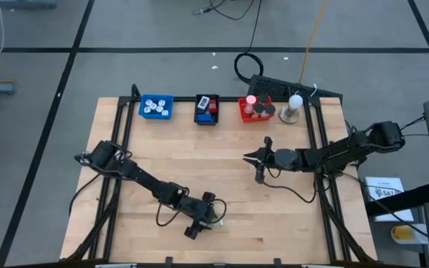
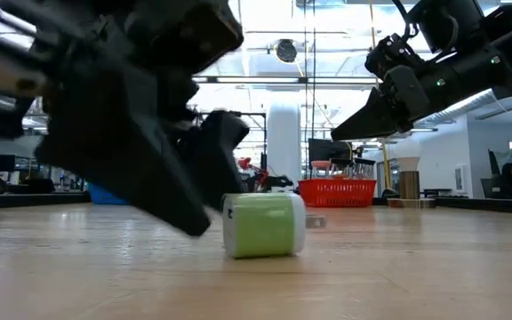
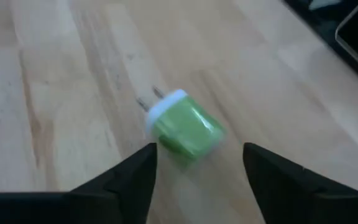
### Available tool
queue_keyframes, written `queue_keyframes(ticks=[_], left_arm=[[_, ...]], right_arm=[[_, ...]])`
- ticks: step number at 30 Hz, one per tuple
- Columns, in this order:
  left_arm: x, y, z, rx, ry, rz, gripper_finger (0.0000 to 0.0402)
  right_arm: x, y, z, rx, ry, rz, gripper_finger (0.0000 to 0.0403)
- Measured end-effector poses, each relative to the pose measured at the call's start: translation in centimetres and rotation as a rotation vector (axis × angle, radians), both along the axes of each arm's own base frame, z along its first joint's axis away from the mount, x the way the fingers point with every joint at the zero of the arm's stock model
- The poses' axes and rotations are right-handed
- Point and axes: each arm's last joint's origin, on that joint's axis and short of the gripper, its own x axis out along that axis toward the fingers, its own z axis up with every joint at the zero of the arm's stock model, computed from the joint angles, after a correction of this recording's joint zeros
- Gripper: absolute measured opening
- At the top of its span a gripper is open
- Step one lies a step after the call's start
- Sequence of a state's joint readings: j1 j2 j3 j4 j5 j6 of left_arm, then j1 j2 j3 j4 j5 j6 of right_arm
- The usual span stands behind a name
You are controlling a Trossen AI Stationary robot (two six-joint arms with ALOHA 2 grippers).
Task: Pick & Place Office items
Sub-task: Put the green charger adapter into the blue bin
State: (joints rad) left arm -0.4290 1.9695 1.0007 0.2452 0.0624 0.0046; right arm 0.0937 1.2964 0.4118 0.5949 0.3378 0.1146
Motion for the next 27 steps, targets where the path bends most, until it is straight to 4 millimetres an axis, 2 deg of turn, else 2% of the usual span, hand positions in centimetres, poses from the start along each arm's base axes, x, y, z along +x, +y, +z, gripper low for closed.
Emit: queue_keyframes(ticks=[4,10,19,27], left_arm=[[0.1,0.1,0.1,-0.013,-0.006,0.045,0.0264],[0.7,-0.2,0.8,-0.152,0.001,0.167,0.0258],[0.5,-1.3,1.3,-0.128,0.036,0.306,0.0257],[0.9,-0.9,-0.1,-0.132,0.064,0.324,0.0257]], right_arm=[[0.0,0.0,0.0,0.000,-0.002,0.000,0.0057],[0.0,0.0,0.1,0.000,-0.007,-0.001,0.0057],[0.0,0.0,0.1,0.000,-0.007,-0.001,0.0055],[0.0,0.0,0.1,-0.003,-0.006,0.000,0.0055]])
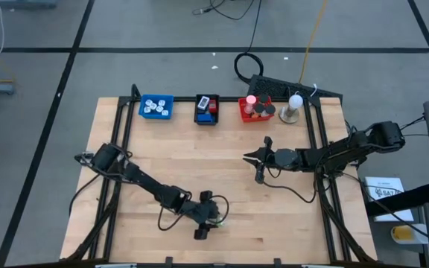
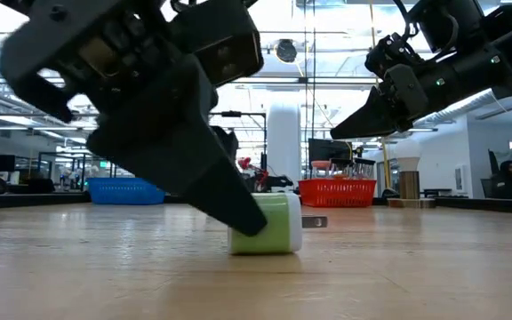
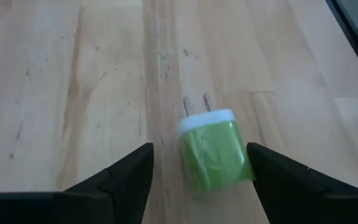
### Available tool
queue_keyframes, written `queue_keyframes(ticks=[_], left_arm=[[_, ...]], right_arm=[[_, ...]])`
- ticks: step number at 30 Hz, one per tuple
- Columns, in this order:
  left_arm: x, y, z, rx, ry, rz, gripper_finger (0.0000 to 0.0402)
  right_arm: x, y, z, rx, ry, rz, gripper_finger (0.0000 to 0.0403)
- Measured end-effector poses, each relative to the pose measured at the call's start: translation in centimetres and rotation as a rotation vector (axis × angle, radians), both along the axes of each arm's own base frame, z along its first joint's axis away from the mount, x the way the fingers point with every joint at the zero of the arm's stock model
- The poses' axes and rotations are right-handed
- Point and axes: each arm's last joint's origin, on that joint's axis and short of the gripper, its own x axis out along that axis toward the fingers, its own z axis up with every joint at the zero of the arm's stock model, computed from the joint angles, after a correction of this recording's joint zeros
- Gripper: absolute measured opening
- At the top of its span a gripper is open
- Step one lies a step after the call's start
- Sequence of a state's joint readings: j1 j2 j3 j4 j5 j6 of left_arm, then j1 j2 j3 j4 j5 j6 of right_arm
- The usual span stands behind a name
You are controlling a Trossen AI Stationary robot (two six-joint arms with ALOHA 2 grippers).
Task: Pick & Place Office items
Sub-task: Put the green charger adapter into the blue bin
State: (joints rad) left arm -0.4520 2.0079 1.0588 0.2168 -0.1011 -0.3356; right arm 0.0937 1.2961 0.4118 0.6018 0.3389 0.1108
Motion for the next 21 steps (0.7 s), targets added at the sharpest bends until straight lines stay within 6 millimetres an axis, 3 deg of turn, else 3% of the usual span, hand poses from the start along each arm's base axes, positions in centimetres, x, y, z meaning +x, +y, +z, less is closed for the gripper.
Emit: queue_keyframes(ticks=[6,14,21], left_arm=[[0.31,0.52,0.01,0.012,-0.012,0.003,0.0240],[0.17,0.52,-0.13,0.062,-0.008,-0.035,0.0133],[0.11,0.90,-0.22,0.135,-0.170,-0.067,0.0133]], right_arm=[[0.00,0.00,0.00,0.000,0.000,0.000,0.0055],[0.00,0.00,0.00,-0.015,0.004,0.006,0.0055],[0.03,0.61,0.07,-0.020,0.007,0.032,0.0063]])
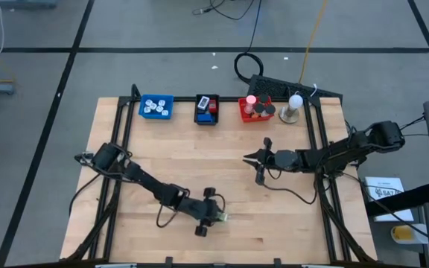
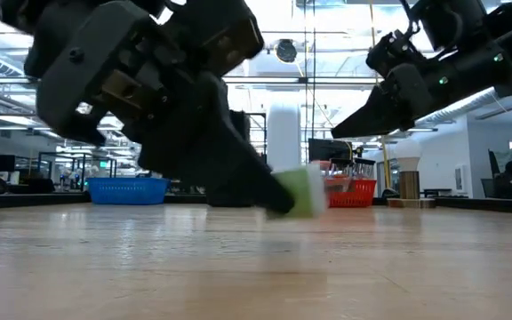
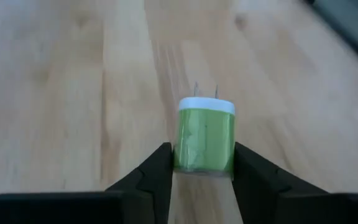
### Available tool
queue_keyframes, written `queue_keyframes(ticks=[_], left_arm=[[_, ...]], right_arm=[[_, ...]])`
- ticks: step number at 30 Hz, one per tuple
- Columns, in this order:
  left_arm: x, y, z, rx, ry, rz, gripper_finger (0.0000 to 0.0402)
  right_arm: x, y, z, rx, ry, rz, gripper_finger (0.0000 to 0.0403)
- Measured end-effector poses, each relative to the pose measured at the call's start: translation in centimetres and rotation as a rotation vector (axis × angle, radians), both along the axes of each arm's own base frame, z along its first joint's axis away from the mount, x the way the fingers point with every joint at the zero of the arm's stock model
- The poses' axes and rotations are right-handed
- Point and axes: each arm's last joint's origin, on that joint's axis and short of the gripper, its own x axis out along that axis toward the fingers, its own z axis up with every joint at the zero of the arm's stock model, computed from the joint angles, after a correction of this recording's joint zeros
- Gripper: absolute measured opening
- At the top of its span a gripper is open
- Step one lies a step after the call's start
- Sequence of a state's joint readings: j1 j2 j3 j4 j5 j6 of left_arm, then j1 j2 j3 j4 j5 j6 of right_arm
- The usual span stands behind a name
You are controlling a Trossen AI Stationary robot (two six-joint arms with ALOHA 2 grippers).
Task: Pick & Place Office items
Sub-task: Put the green charger adapter into the blue bin
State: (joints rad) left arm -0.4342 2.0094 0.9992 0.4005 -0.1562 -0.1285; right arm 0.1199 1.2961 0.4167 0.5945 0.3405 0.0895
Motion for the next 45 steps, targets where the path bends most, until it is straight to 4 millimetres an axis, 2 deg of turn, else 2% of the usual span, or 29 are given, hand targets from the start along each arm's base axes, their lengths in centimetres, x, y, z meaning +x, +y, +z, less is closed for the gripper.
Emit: queue_keyframes(ticks=[4,10,14,19,24,29,33,39,43,45], left_arm=[[-0.5,1.7,-0.2,-0.123,-0.163,-0.067,0.0133],[-2.0,5.3,-0.1,-0.370,-0.350,-0.090,0.0133],[-2.6,7.4,-0.1,-0.482,-0.386,-0.073,0.0133],[-2.8,8.7,0.0,-0.539,-0.394,-0.060,0.0133],[-2.7,9.0,0.0,-0.542,-0.397,-0.058,0.0133],[-2.7,9.0,0.0,-0.544,-0.399,-0.059,0.0133],[-2.7,9.0,0.2,-0.551,-0.415,-0.079,0.0133],[-2.7,9.0,0.3,-0.551,-0.416,-0.074,0.0133],[-2.6,9.5,0.3,-0.567,-0.411,-0.065,0.0139],[-2.6,9.9,0.3,-0.572,-0.408,-0.069,0.0174]], right_arm=[[0.3,2.1,0.8,-0.043,-0.011,0.096,0.0102],[0.9,5.8,2.8,-0.175,0.012,0.208,0.0198],[2.4,8.0,3.8,-0.259,0.053,0.298,0.0249],[5.2,10.3,3.8,-0.414,0.174,0.400,0.0275],[7.8,11.7,4.0,-0.513,0.239,0.449,0.0273],[9.2,12.1,4.0,-0.586,0.255,0.476,0.0253],[9.7,11.7,3.8,-0.575,0.261,0.509,0.0217],[9.9,11.3,3.7,-0.570,0.260,0.533,0.0131],[9.9,11.4,3.8,-0.576,0.248,0.531,0.0127],[10.0,11.4,3.8,-0.573,0.245,0.524,0.0127]])
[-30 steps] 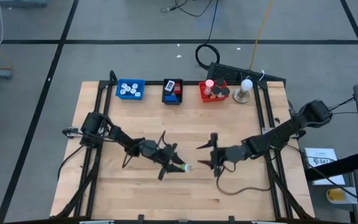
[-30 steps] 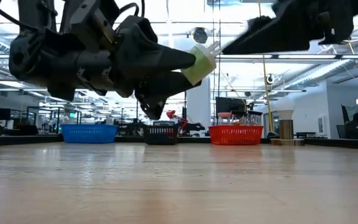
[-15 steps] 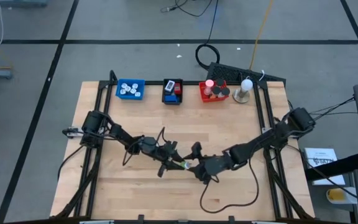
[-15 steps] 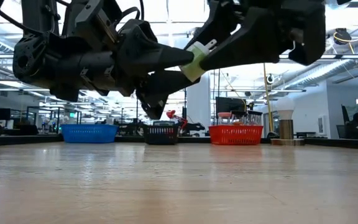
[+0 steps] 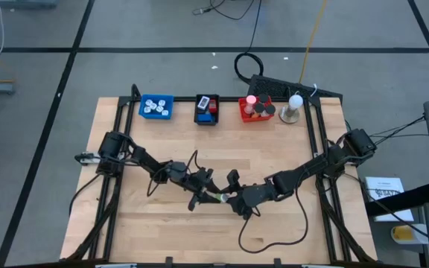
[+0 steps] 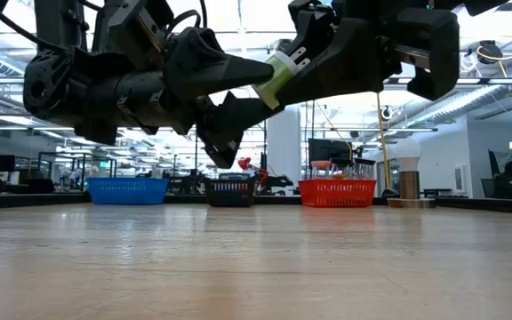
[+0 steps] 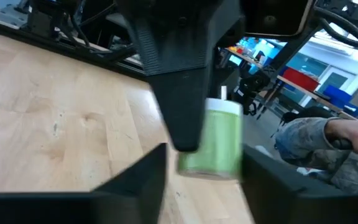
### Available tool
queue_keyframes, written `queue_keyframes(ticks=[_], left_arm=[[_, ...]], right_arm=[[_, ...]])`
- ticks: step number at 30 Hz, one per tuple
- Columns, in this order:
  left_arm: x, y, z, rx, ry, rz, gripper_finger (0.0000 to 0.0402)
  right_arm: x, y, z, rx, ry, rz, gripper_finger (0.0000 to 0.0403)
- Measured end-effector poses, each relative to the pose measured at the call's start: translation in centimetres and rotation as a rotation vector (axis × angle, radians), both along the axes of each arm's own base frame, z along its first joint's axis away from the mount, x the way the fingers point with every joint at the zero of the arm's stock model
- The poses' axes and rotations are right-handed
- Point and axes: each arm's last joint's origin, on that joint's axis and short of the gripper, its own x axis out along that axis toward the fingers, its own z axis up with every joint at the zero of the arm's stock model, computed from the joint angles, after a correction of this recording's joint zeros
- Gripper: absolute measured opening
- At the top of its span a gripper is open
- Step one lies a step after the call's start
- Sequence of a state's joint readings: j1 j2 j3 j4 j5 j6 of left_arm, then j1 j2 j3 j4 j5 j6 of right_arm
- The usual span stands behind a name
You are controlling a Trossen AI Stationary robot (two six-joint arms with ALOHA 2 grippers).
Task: Pick & Place Office items
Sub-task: Put the green charger adapter into the blue bin
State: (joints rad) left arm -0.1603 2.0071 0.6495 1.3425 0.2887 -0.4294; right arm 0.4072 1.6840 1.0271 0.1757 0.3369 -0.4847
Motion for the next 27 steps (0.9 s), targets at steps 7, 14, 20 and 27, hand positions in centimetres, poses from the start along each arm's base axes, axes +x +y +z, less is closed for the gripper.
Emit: queue_keyframes(ticks=[7,14,20,27], left_arm=[[-2.2,2.0,-0.3,0.084,0.041,0.090,0.0316],[-9.8,3.6,0.7,0.260,0.062,0.472,0.0284],[-13.6,4.1,0.9,0.295,0.069,0.637,0.0189],[-13.7,4.1,1.1,0.366,0.054,0.661,0.0095]], right_arm=[[-0.1,-1.2,1.3,0.075,-0.022,-0.098,0.0127],[1.2,-6.3,2.7,0.269,0.068,-0.398,0.0127],[5.2,-12.0,2.0,0.417,0.272,-0.600,0.0127],[9.9,-15.7,-0.9,0.478,0.460,-0.664,0.0131]])
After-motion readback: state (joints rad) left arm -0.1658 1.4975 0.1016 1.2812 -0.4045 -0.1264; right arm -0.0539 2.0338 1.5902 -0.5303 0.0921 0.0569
